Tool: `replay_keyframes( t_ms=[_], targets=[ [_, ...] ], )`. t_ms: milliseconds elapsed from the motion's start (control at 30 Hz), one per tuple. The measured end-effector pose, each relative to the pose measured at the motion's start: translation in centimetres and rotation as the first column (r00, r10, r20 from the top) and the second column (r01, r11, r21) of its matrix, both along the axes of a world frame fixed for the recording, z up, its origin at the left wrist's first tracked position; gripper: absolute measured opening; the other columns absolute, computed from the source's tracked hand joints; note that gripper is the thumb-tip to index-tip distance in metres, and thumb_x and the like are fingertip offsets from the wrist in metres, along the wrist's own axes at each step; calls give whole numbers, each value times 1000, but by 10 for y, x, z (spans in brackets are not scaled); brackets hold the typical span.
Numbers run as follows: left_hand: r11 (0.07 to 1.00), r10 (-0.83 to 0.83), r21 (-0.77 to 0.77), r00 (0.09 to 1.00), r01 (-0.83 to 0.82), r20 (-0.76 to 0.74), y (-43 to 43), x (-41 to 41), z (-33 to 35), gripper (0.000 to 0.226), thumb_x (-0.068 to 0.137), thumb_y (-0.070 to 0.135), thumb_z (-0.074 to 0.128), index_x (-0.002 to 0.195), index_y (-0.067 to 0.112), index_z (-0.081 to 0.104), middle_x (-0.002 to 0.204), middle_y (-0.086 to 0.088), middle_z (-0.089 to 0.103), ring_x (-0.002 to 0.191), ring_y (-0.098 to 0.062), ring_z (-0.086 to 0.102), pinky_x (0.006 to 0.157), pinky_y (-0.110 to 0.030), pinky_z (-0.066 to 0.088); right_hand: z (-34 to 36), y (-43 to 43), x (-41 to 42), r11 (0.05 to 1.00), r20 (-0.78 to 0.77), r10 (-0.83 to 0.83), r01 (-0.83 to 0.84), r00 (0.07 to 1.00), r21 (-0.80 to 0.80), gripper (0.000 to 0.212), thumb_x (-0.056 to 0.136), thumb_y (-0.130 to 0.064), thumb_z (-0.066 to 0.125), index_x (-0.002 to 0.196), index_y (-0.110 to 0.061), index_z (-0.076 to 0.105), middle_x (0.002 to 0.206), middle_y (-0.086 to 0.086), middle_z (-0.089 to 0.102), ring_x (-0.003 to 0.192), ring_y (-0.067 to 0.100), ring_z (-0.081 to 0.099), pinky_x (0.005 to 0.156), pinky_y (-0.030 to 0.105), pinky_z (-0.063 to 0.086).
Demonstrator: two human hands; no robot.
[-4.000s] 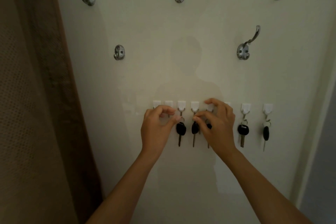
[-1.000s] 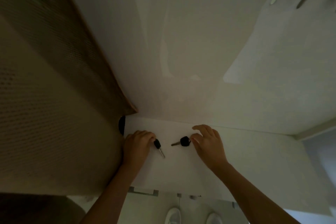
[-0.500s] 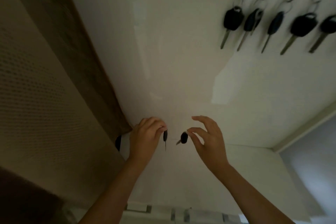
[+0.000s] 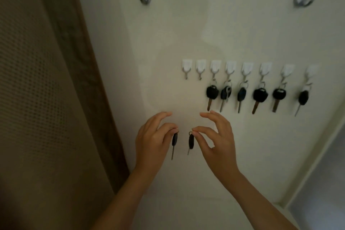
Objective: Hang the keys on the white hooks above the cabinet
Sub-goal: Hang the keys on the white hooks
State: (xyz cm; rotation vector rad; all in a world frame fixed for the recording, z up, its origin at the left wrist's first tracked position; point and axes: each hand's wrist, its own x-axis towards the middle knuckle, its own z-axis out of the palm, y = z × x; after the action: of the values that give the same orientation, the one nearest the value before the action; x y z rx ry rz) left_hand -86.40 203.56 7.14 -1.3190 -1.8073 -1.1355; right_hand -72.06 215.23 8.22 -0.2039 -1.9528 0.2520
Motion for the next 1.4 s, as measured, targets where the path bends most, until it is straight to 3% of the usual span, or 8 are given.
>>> replay_keyframes(
  t_ms=[100, 267, 367, 467, 567, 833, 1233, 1400],
  targets=[
    [998, -5, 57, 999, 8, -54, 4, -1, 27, 9, 85, 21, 70, 93, 16, 73, 121, -1, 65, 111, -15, 57, 83, -32, 53, 25, 4, -6, 999, -53, -6, 9, 999, 42, 12, 87, -22, 64, 87, -13, 73, 120, 8, 62, 124, 26, 48, 105, 39, 37],
    [990, 1, 142, 993, 17, -122, 17, -1, 79, 9, 84, 21, 73, 92, 18, 73, 116, 2, 66, 106, -14, 58, 76, -29, 53, 67, 14, -16, 994, -162, -47, 62, 986, 86, 7, 83, -16, 71, 86, -10, 73, 115, 10, 61, 116, 24, 51, 100, 32, 38],
    [982, 1, 186, 996, 15, -84, 27, 0, 105, 7, 83, 23, 73, 89, 20, 74, 114, 5, 66, 105, -12, 57, 72, -32, 52, 89, 21, -21, 994, -200, -68, 83, 977, 67, 5, 83, -15, 73, 85, -11, 73, 116, 9, 60, 116, 24, 49, 103, 24, 31],
    [980, -1, 200, 999, 10, -46, 38, -1, 121, 7, 83, 25, 71, 89, 23, 75, 113, 8, 65, 103, -12, 56, 71, -34, 52, 101, 30, -26, 991, -215, -89, 108, 973, 82, 5, 82, -16, 73, 85, -11, 73, 114, 9, 61, 115, 25, 50, 102, 29, 34],
    [985, -12, 173, 999, 20, -47, 46, -5, 127, 6, 84, 26, 70, 87, 24, 74, 113, 9, 64, 102, -13, 56, 69, -38, 52, 109, 40, -31, 977, -200, -126, 157, 972, 146, 7, 82, -19, 73, 84, -12, 73, 112, 9, 62, 113, 25, 53, 95, 39, 39],
    [991, 36, 133, 997, -27, -63, 52, -9, 126, 5, 81, 23, 73, 83, 27, 74, 113, 7, 63, 102, -17, 55, 71, -35, 48, 110, 54, -36, 968, -125, -184, 202, 975, 150, 9, 83, -26, 69, 84, -18, 73, 115, 8, 62, 113, 29, 53, 91, 47, 40],
    [990, 86, 119, 995, -79, -51, 53, -12, 122, 5, 84, 28, 69, 87, 24, 70, 116, 9, 59, 102, -14, 52, 73, -25, 37, 109, 59, -36, 946, -81, -239, 251, 968, 206, 9, 83, -27, 70, 82, -19, 74, 120, 6, 61, 115, 31, 52, 90, 49, 40],
    [992, 88, 98, 994, -81, -68, 53, -15, 121, 8, 85, 29, 68, 92, 24, 70, 118, 9, 59, 103, -14, 54, 74, -30, 44, 109, 58, -35, 947, -88, -232, 246, 969, 208, 9, 83, -27, 69, 84, -19, 74, 120, 7, 62, 115, 30, 52, 90, 47, 40]
  ],
)
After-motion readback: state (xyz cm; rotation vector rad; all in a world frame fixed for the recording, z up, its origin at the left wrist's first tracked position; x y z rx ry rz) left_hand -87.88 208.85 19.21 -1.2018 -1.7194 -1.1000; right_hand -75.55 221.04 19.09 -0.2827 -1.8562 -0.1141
